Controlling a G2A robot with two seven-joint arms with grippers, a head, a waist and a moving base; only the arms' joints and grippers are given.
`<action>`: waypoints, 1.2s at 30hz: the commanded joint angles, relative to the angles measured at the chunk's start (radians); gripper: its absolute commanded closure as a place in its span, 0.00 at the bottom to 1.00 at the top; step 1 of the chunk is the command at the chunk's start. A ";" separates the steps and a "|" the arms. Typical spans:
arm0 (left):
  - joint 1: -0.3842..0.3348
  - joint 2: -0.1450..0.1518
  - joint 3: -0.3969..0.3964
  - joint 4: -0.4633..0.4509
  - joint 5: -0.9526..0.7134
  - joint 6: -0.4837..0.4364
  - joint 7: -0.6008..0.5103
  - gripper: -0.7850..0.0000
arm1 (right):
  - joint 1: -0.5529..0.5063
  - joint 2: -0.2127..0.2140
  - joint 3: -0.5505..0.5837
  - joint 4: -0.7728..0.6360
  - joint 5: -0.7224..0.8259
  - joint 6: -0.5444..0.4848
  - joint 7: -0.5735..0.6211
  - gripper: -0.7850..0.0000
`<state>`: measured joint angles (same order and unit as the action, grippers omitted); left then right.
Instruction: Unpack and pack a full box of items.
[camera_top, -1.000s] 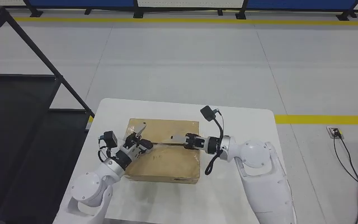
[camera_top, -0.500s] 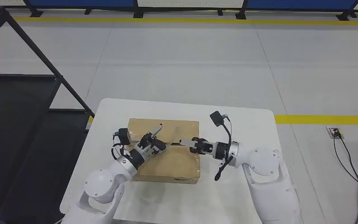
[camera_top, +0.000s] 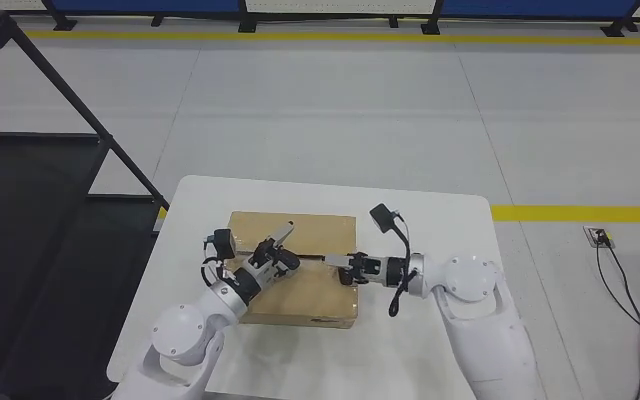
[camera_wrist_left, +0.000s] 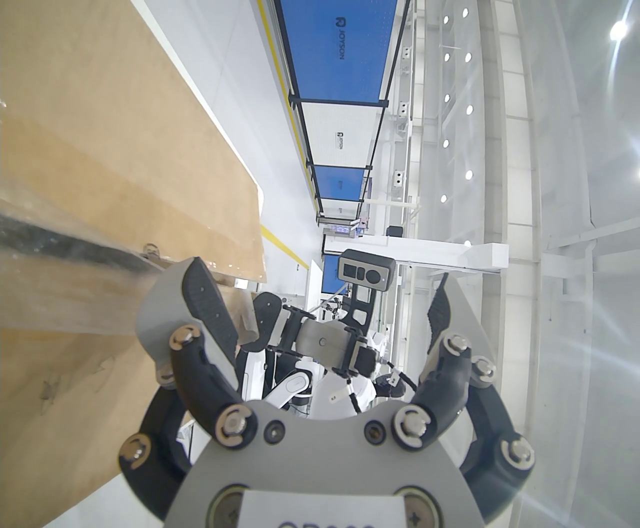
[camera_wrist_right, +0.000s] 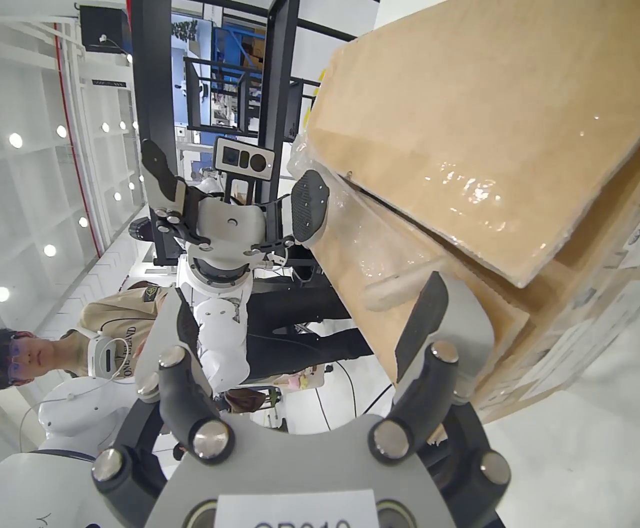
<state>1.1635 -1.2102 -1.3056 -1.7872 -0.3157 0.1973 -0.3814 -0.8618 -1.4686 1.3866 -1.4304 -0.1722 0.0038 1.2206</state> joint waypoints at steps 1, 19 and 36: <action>0.001 0.000 0.000 -0.001 -0.002 0.000 0.000 0.00 | 0.011 0.003 -0.010 0.014 0.006 0.007 0.009 0.00; 0.007 0.000 -0.052 -0.016 -0.043 -0.011 0.008 0.00 | -0.066 0.043 -0.087 -0.198 -0.186 0.168 -0.033 0.00; 0.063 0.012 -0.203 -0.040 -0.120 -0.040 0.011 0.00 | -0.028 0.048 -0.182 -0.242 -0.293 0.400 -0.144 0.00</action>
<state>1.2262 -1.1986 -1.5062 -1.8254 -0.4334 0.1580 -0.3696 -0.8893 -1.4206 1.2039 -1.6721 -0.4685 0.4005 1.0810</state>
